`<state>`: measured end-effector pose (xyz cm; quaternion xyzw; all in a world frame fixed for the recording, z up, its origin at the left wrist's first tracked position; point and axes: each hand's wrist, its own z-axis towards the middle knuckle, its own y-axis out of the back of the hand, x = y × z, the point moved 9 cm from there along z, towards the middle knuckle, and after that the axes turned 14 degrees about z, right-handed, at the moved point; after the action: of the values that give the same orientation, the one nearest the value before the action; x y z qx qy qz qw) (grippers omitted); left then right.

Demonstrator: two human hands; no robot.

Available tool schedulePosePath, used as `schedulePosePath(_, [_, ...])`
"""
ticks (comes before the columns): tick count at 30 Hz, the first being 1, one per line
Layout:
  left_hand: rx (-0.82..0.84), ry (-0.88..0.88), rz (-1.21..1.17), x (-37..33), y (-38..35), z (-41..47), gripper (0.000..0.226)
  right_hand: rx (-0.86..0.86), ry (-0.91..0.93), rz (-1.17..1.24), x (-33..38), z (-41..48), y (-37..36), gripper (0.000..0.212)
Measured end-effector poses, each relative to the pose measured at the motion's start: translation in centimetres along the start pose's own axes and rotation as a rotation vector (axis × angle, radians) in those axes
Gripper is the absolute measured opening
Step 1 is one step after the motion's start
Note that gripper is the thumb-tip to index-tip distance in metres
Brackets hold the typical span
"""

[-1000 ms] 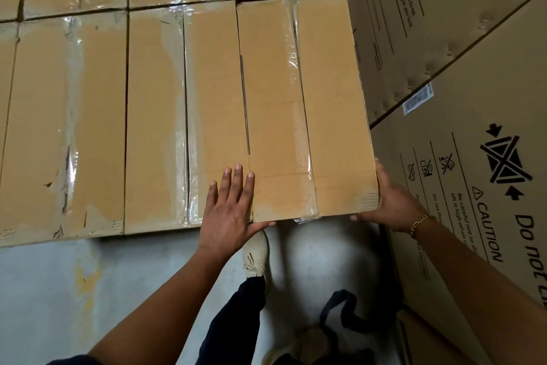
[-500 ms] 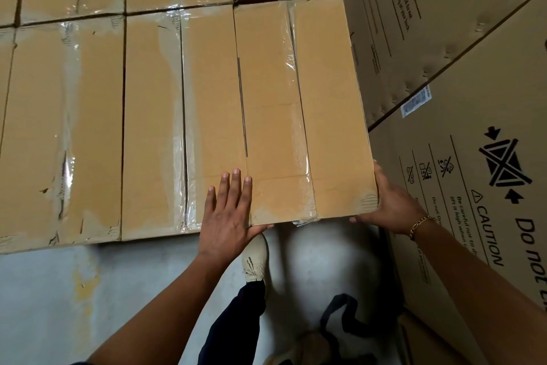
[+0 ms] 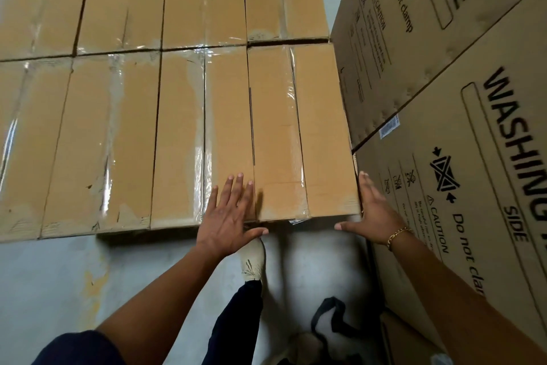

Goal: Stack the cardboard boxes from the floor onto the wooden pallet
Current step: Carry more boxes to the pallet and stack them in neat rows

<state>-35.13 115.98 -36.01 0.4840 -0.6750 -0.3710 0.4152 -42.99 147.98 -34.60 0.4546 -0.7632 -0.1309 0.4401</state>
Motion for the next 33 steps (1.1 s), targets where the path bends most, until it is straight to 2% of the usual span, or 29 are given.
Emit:
schedulePosePath(5, [-0.030, 0.071, -0.012, 1.6, 6.1, -6.0, 0.111, -0.001, 0.040, -0.052, 4.3, -6.7, 0.9, 0.135])
schedulePosePath(11, [-0.094, 0.189, -0.131, 5.3, 12.6, -15.0, 0.107, 0.017, 0.175, -0.091, 12.7, -14.2, 1.4, 0.117])
schedulePosePath(17, [-0.177, 0.313, -0.499, 12.0, 16.2, -23.6, 0.100, -0.012, 0.298, -0.045, 22.8, -19.5, 0.5, 0.098])
schedulePosePath(23, [-0.237, 0.431, -0.609, 22.5, 16.2, -31.0, 0.108, -0.011, 0.369, -0.026, 33.9, -21.5, -3.9, 0.093])
schedulePosePath(33, [-0.237, 0.517, -0.662, 38.9, 12.3, -39.7, 0.109, 0.027, 0.399, 0.001, 49.2, -21.9, -15.4, 0.088])
